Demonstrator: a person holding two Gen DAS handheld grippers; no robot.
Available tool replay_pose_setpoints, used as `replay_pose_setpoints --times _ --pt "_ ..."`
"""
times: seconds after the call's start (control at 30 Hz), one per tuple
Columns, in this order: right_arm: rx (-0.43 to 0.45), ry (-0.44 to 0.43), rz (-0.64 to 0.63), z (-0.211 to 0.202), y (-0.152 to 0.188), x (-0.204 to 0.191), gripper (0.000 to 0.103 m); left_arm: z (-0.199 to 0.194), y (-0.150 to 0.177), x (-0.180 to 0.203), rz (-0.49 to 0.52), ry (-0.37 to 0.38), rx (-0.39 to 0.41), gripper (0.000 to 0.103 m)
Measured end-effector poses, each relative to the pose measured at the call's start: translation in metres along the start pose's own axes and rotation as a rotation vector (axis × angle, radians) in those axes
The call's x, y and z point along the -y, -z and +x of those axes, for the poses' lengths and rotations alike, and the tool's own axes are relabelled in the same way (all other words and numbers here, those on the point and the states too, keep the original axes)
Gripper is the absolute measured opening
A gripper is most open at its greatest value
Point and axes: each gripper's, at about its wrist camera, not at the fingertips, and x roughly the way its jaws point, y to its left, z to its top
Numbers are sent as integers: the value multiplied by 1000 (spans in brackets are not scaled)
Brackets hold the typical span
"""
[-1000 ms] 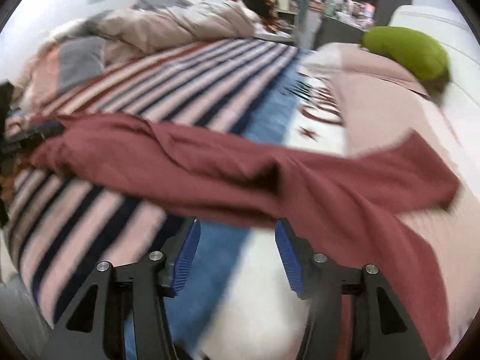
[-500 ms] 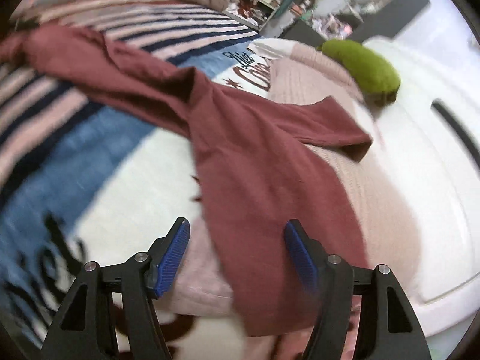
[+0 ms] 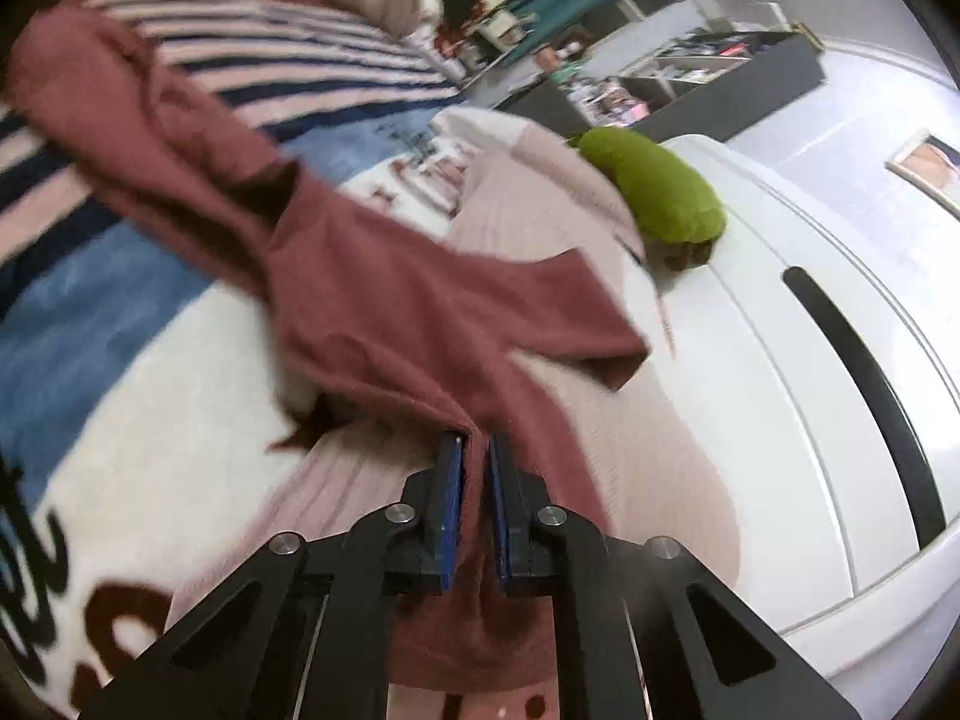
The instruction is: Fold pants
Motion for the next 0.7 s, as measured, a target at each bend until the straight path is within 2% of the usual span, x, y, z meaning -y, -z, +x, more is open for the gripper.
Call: replay_pose_setpoints --times 0.43,0.7 --pt "36 15 105 31 -55 57 2 2 1 -14 -22 -39 7 73" --pt "30 -48 207 63 -87 89 2 8 2 -16 -22 -78 -8 73"
